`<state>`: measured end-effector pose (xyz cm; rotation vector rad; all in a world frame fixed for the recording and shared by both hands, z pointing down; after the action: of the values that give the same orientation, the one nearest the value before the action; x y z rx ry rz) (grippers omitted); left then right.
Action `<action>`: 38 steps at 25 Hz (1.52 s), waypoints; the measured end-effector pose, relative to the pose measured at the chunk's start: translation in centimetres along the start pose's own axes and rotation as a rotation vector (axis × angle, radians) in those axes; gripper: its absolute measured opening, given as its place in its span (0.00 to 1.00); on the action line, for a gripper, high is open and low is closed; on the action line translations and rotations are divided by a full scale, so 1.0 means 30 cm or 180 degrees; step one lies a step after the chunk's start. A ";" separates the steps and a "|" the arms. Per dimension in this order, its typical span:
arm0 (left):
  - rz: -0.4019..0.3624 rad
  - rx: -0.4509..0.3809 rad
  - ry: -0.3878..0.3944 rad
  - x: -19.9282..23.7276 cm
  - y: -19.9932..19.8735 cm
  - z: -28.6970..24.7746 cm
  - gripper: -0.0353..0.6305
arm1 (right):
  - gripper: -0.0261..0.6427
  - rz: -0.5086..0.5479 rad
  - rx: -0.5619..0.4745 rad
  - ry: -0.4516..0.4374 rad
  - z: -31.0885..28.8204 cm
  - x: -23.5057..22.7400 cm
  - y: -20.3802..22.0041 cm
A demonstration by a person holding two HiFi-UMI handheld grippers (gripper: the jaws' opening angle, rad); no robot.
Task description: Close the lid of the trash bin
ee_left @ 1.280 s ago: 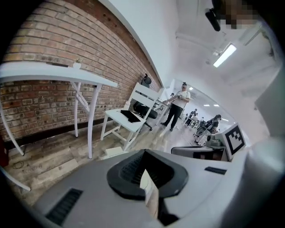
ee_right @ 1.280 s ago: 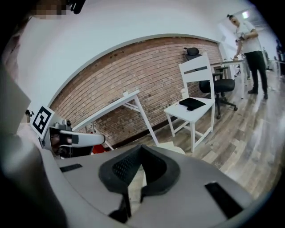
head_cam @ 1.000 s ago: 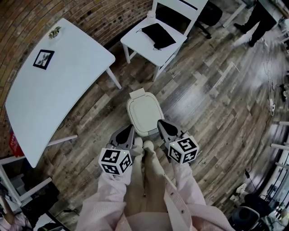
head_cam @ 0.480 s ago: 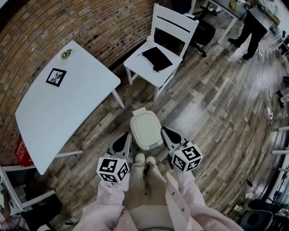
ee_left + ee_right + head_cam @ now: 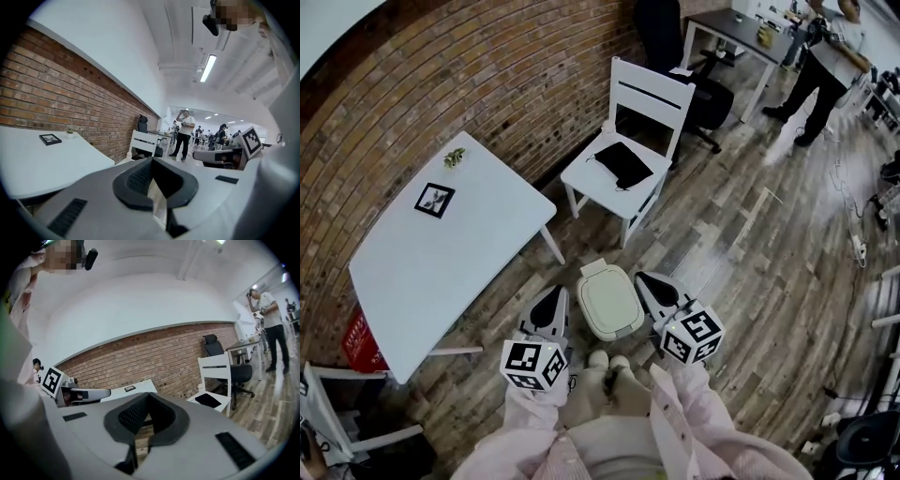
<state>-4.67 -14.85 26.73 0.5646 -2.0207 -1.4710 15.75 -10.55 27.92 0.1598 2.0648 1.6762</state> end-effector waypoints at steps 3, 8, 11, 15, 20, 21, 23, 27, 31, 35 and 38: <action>-0.0068 -0.0113 -0.0019 -0.003 -0.056 0.010 0.04 | 0.04 0.0070 -0.0086 0.0016 0.019 0.002 -0.050; -0.0166 -0.0256 -0.0086 0.009 -0.123 0.034 0.04 | 0.04 0.0165 -0.0197 0.0082 0.058 0.005 -0.099; -0.0237 -0.0329 -0.0111 0.011 -0.160 0.047 0.04 | 0.04 0.0216 -0.0273 0.0126 0.080 -0.003 -0.132; -0.0303 -0.0412 -0.0138 0.016 -0.198 0.069 0.04 | 0.04 0.0226 -0.0378 0.0188 0.106 -0.017 -0.175; -0.0362 -0.0481 -0.0190 0.027 -0.229 0.098 0.04 | 0.04 0.0300 -0.0478 0.0273 0.127 -0.030 -0.217; -0.0369 -0.0485 -0.0201 0.030 -0.229 0.103 0.04 | 0.04 0.0299 -0.0506 0.0291 0.131 -0.031 -0.222; -0.0367 -0.0488 -0.0219 0.034 -0.224 0.111 0.04 | 0.04 0.0300 -0.0540 0.0314 0.138 -0.031 -0.227; -0.0357 -0.0498 -0.0253 0.048 -0.223 0.122 0.04 | 0.04 0.0379 -0.0528 0.0337 0.136 -0.025 -0.223; -0.0367 -0.0494 -0.0273 0.057 -0.224 0.126 0.04 | 0.04 0.0367 -0.0537 0.0349 0.133 -0.024 -0.218; -0.0338 -0.0444 -0.0309 0.072 -0.200 0.127 0.04 | 0.04 0.0348 -0.0526 0.0359 0.126 -0.033 -0.202; -0.0324 -0.0423 -0.0342 0.083 -0.187 0.131 0.04 | 0.04 0.0328 -0.0506 0.0362 0.116 -0.035 -0.189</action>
<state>-9.11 -15.32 20.97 0.5506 -1.9815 -1.7156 19.28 -9.23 22.36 0.1230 2.0236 1.9448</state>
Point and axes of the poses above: the fingertips, and each gripper's own axes: z backward along the fingers, x to its left, y out of its underside, the point moved 5 cm from there along z, backward along the fingers, and after that the axes turned 2 degrees about -y, right-handed, at the moved point
